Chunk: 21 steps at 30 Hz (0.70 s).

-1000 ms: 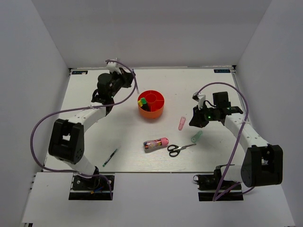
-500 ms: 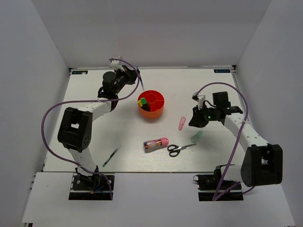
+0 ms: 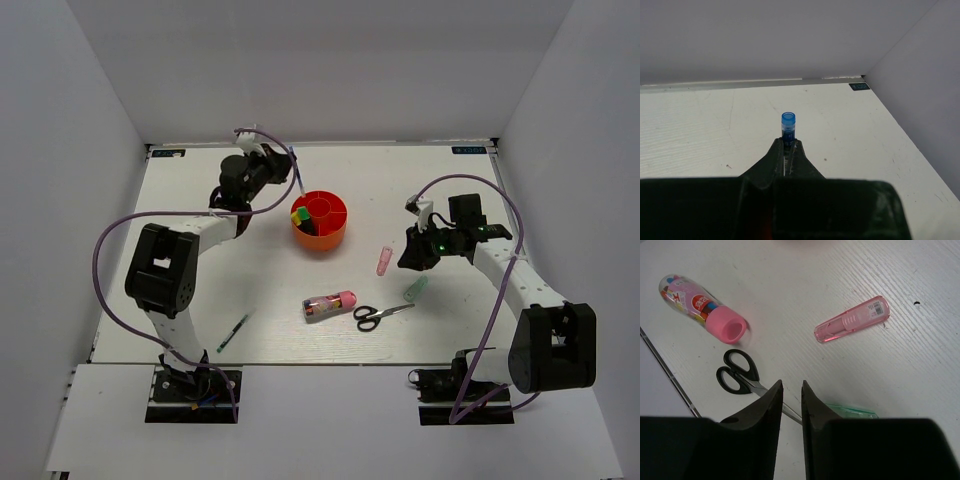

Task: Sort the stationery into containers
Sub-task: Place the pen in the storage box.

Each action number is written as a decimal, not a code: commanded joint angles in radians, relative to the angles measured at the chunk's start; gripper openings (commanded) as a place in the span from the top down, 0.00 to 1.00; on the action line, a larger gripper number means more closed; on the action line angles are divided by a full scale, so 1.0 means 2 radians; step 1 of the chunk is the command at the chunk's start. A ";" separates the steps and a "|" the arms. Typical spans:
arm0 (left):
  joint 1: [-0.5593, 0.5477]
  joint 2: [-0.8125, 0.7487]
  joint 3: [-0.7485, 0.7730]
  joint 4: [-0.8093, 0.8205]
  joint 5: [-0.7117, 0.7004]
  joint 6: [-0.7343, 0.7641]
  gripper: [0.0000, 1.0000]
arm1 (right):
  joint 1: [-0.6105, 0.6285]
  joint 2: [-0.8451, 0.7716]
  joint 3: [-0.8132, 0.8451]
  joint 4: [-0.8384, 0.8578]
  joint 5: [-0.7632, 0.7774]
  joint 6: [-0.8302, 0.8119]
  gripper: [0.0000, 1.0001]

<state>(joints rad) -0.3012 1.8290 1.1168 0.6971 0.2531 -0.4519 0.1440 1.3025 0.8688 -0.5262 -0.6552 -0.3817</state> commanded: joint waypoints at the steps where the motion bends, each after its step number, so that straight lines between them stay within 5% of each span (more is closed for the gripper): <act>1: -0.008 0.001 -0.011 0.010 0.011 0.011 1.00 | -0.002 0.003 0.002 -0.005 -0.009 -0.009 0.75; 21: -0.035 0.008 -0.024 -0.037 0.001 0.060 0.93 | -0.003 -0.003 0.004 -0.008 -0.014 -0.013 0.53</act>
<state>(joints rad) -0.3595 1.8561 1.0847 0.6399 0.2569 -0.3588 0.1398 1.3025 0.8688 -0.5293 -0.6586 -0.3973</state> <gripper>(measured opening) 0.084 0.465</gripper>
